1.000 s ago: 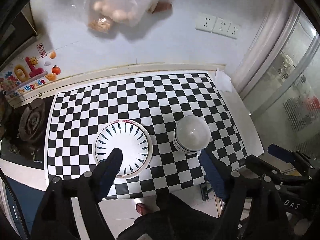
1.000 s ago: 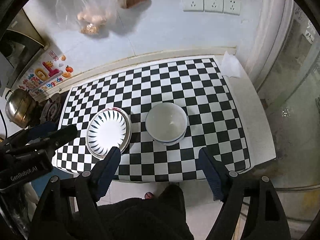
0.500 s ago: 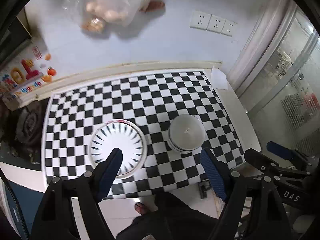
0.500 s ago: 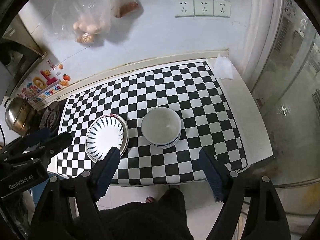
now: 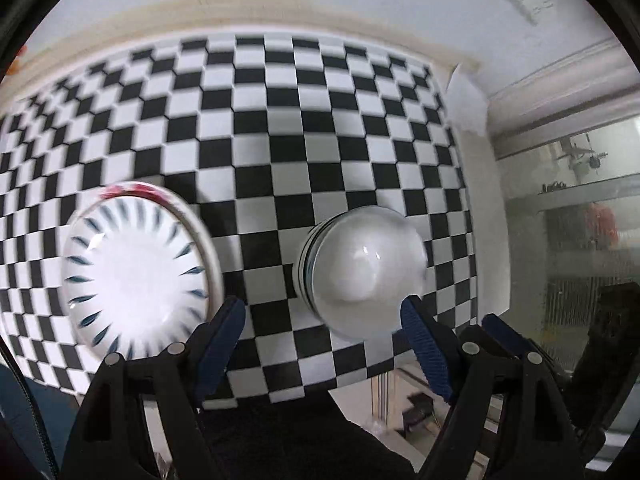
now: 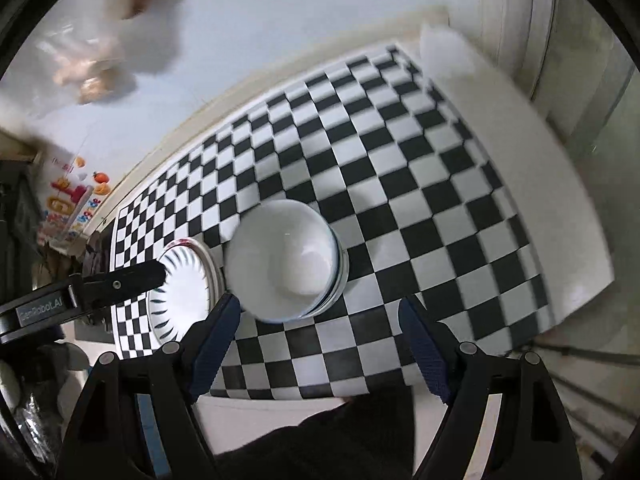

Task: Organize plates and bowls
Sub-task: 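Grasp the rim of the three-bowl stack with both tools and lift it, then carry the bowl stack with both tools and lower it onto the plate stack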

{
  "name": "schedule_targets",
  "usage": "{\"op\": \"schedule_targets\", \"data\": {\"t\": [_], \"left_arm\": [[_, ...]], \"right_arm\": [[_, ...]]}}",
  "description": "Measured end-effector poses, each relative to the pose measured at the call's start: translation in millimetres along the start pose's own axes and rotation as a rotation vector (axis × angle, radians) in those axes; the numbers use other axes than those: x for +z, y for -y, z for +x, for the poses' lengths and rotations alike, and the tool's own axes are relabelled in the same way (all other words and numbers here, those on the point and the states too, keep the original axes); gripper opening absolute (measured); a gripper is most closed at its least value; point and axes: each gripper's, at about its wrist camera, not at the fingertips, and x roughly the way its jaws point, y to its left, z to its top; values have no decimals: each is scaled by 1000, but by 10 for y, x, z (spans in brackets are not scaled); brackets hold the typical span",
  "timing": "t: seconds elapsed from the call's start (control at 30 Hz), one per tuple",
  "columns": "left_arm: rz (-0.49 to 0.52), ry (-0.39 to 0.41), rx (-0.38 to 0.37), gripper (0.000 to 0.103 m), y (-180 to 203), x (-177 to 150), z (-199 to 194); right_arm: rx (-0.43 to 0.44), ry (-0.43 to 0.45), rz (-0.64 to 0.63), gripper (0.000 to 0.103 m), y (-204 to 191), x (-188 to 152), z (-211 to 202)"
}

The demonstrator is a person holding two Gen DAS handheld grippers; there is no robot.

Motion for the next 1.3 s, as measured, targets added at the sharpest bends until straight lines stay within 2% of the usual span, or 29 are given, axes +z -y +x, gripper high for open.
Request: {"op": "schedule_targets", "data": {"t": [0.07, 0.27, 0.4, 0.53, 0.63, 0.7, 0.77, 0.8, 0.87, 1.3], "left_arm": [[3, -74, -3, 79, -1, 124, 276], [-18, -174, -27, 79, -84, 332, 756], [-12, -201, -19, 79, -148, 421, 983], [3, -234, -62, 77, -188, 436, 1171], [8, -230, -95, 69, -217, 445, 1256], [-3, -238, -160, 56, -227, 445, 1289], [9, -229, -163, 53, -195, 449, 1280], [27, -224, -154, 53, -172, 449, 1278], [53, -207, -145, 53, -136, 446, 1269], [68, -154, -101, 50, -135, 372, 1143]], "right_arm": [[21, -30, 27, 84, 100, 76, 211], [105, -143, 88, 84, 320, 258, 871], [155, -183, 113, 84, 386, 314, 1208], [187, -221, 128, 84, 407, 353, 1446], [208, -224, 114, 81, 381, 372, 1550], [217, -233, 107, 77, 370, 379, 1627], [229, -259, 123, 65, 384, 379, 1719], [241, -267, 135, 63, 397, 375, 1772], [242, -276, 137, 50, 399, 373, 1832], [226, -293, 83, 47, 210, 390, 1948]]}}
